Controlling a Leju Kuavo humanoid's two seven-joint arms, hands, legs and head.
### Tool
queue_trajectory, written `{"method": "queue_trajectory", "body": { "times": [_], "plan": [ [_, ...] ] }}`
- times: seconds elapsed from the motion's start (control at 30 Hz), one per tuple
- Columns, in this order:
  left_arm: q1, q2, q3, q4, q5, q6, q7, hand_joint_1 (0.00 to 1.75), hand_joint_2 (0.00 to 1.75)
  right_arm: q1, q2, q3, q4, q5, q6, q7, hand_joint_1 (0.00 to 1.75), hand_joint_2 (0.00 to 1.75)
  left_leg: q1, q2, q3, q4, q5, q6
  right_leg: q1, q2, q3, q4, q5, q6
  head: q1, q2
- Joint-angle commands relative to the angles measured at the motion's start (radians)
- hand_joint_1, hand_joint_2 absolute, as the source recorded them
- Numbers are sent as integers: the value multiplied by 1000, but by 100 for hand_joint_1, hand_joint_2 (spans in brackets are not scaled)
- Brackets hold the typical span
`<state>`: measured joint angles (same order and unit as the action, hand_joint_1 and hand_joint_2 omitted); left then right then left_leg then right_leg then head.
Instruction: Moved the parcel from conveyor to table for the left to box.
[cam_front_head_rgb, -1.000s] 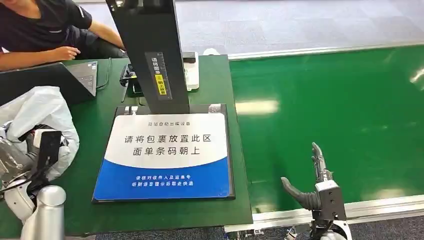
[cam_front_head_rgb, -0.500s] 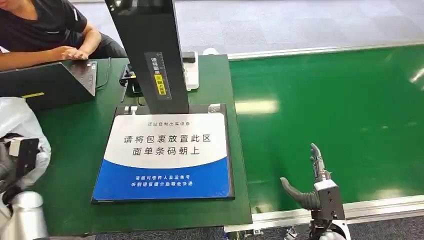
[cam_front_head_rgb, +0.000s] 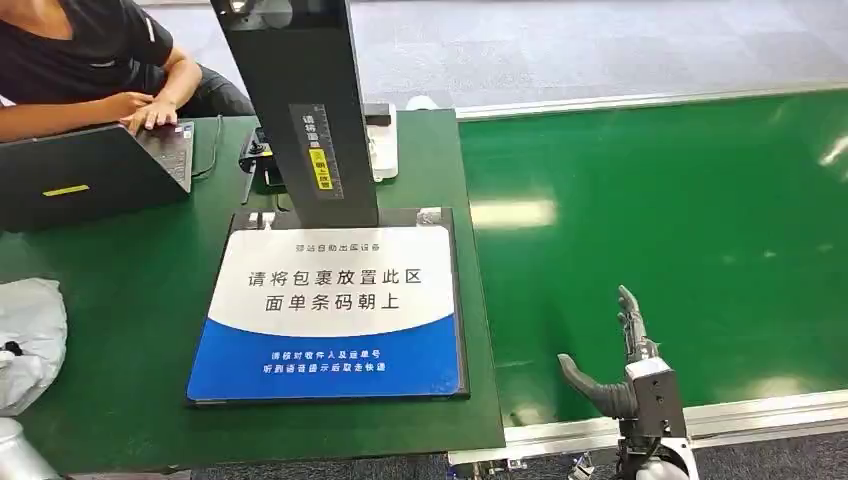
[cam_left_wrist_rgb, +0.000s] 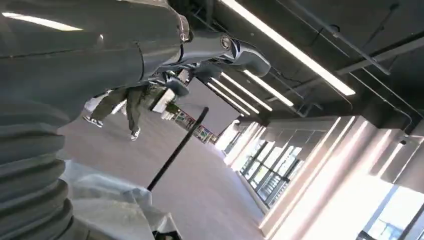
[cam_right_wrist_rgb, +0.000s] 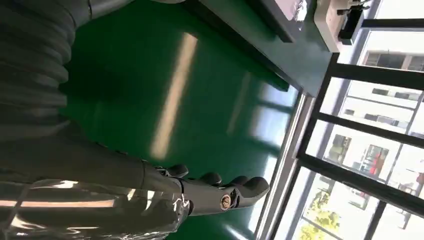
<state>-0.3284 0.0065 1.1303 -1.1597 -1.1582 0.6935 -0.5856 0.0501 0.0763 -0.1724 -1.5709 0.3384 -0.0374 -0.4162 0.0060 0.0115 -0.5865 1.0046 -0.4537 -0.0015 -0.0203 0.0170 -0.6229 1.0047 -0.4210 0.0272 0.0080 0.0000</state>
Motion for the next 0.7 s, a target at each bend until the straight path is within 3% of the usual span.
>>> {"method": "queue_trajectory", "body": {
  "times": [0.03,0.7],
  "plan": [
    [-21,-129,-5,-434,151,5,-113,0,0,-47,7,19,86,-8,-3,-5,0,175,3,-1,-2,3,-1,0,3,-1,0,1,0,-1,0,0],
    [-13,-157,-30,-474,158,5,-113,0,0,-13,10,15,51,-9,-5,-5,0,175,3,-2,1,1,-1,0,3,-3,2,-1,0,-3,0,0]
  ]
}}
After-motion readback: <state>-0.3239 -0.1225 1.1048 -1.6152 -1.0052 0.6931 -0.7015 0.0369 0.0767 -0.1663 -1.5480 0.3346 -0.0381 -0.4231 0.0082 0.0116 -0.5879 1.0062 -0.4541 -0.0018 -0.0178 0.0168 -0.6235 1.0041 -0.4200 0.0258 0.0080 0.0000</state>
